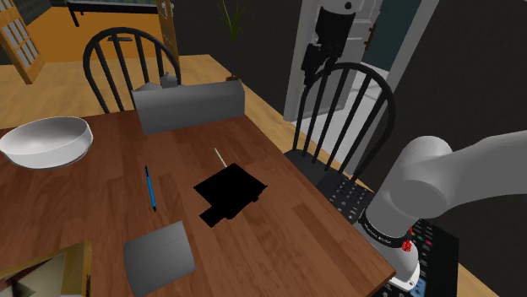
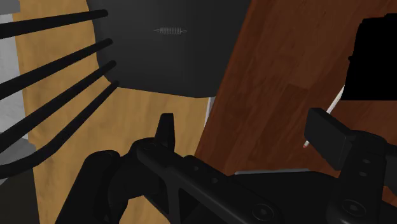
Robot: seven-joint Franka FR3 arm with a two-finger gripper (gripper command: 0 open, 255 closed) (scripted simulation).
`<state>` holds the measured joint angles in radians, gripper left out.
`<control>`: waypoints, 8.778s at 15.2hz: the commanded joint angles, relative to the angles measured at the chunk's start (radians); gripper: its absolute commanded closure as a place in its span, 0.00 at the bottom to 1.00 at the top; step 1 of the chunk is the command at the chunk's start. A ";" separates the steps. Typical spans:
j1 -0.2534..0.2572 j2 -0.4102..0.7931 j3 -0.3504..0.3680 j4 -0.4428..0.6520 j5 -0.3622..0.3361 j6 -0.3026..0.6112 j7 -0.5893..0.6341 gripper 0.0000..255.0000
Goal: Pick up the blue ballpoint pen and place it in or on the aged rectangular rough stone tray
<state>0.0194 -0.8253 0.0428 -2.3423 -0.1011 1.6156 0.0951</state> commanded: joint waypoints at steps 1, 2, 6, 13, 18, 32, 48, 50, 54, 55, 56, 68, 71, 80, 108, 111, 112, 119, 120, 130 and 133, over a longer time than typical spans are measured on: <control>0.000 0.000 0.000 0.000 0.000 0.000 0.000 0.00; 0.004 0.015 0.019 -0.005 0.014 0.013 0.027 0.00; 0.018 0.088 0.093 -0.012 0.069 0.066 0.133 0.00; 0.035 0.261 0.221 0.024 0.142 0.165 0.314 0.00; 0.039 0.415 0.308 0.088 0.165 0.233 0.443 0.00; 0.088 0.957 0.473 0.436 0.045 0.342 0.834 0.00; 0.228 1.351 0.448 0.737 -0.086 0.384 1.027 0.00; 0.229 1.353 0.447 0.733 -0.087 0.391 1.028 0.00; 0.229 1.353 0.447 0.733 -0.087 0.391 1.028 0.00; 0.229 1.353 0.447 0.733 -0.087 0.391 1.028 0.00; 0.229 1.353 0.447 0.733 -0.087 0.391 1.028 0.00; 0.227 1.342 0.450 0.744 -0.082 0.369 1.026 1.00; 0.225 1.327 0.455 0.763 -0.074 0.336 1.023 1.00; 0.224 1.292 0.466 0.836 -0.056 0.233 1.016 1.00; 0.145 0.437 0.451 0.073 0.354 0.223 0.796 1.00; 0.147 0.447 0.457 0.041 0.356 0.265 0.796 1.00; 0.148 0.450 0.460 0.030 0.357 0.279 0.795 1.00; 0.148 0.483 0.479 -0.038 0.359 0.379 0.795 1.00; 0.148 0.489 0.482 -0.047 0.358 0.394 0.796 1.00; 0.146 0.522 0.497 -0.089 0.356 0.467 0.799 1.00; 0.146 0.522 0.497 -0.089 0.356 0.467 0.799 0.00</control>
<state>0.1658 -0.3029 0.5394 -2.4308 0.2548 2.0827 0.8936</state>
